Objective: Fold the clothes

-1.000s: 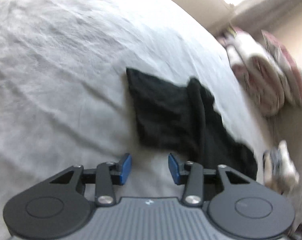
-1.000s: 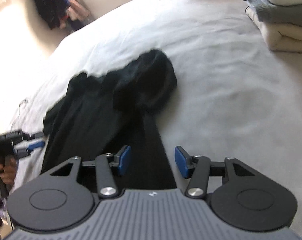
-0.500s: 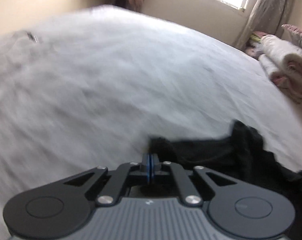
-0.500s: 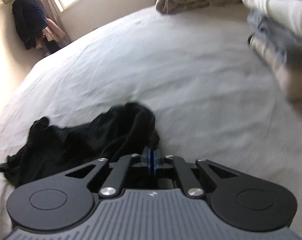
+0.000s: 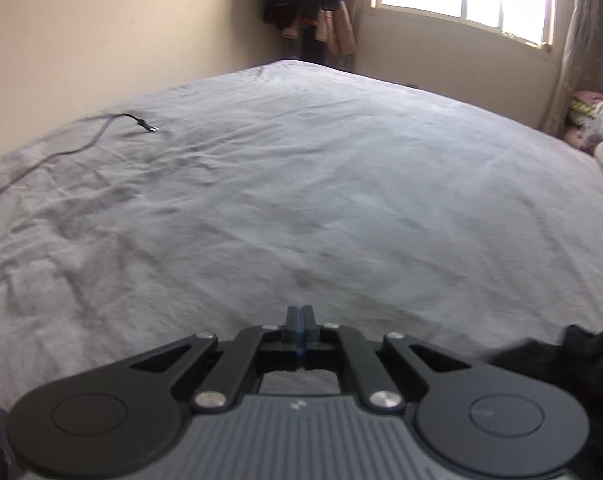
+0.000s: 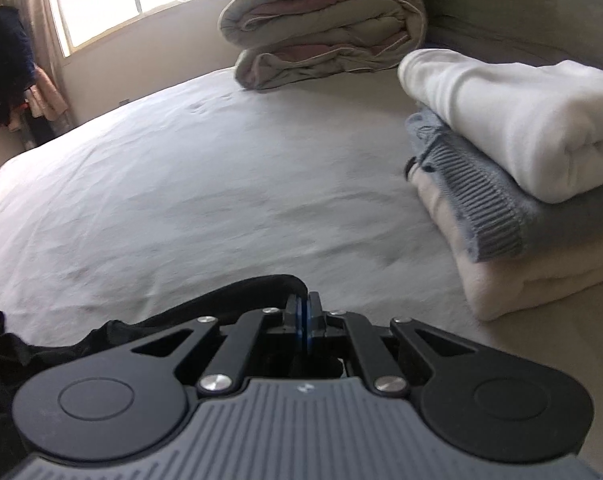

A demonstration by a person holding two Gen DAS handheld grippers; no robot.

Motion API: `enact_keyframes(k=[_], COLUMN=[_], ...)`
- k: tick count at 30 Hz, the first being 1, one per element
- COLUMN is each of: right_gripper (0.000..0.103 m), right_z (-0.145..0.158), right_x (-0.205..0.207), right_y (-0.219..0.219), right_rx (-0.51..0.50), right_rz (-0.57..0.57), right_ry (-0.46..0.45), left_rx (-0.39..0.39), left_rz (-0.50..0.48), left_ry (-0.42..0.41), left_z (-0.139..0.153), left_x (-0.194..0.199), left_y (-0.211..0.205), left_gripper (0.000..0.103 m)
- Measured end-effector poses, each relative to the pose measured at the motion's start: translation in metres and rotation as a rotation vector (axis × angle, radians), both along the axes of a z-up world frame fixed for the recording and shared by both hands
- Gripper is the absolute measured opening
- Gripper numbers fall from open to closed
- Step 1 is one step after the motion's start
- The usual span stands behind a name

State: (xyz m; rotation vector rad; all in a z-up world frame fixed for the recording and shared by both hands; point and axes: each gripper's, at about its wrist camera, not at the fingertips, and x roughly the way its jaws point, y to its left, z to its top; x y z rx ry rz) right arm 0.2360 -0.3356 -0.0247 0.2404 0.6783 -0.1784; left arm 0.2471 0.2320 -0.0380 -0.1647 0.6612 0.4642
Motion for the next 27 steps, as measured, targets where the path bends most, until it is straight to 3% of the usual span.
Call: enact_keyframes(k=[4, 6, 9, 12, 15, 27], right_gripper=[0.007, 0.019, 0.045, 0.046, 0.046, 0.046], right_z=[-0.005, -0.004, -0.001, 0.004, 0.007, 0.014], right_x=[0.002, -0.002, -0.012, -0.027, -0.045, -0.129], right_y=[-0.003, -0.002, 0.0, 0.002, 0.003, 0.014], right_rx=[0.052, 0.065, 0.075, 0.072, 0.071, 0.157], right_rz=[0.032, 0.037, 0.05, 0.065, 0.085, 0.172], right_ry=[0.018, 0.024, 0.034, 0.048, 0.073, 0.165], left_rx=[-0.102, -0.157, -0.208, -0.26, -0.314, -0.396], left_rz=[0.003, -0.009, -0.027, -0.056, -0.101, -0.29], left_ry=[0.006, 0.009, 0.019, 0.042, 0.067, 0.174], left_z=[-0.004, -0.004, -0.002, 0.0, 0.003, 0.003], left_x=[-0.006, -0.012, -0.022, -0.036, -0.052, -0.133], left_y=[0.012, 0.016, 0.015, 0.009, 0.0, -0.042], left_gripper=[0.001, 0.002, 0.01, 0.021, 0.022, 0.028])
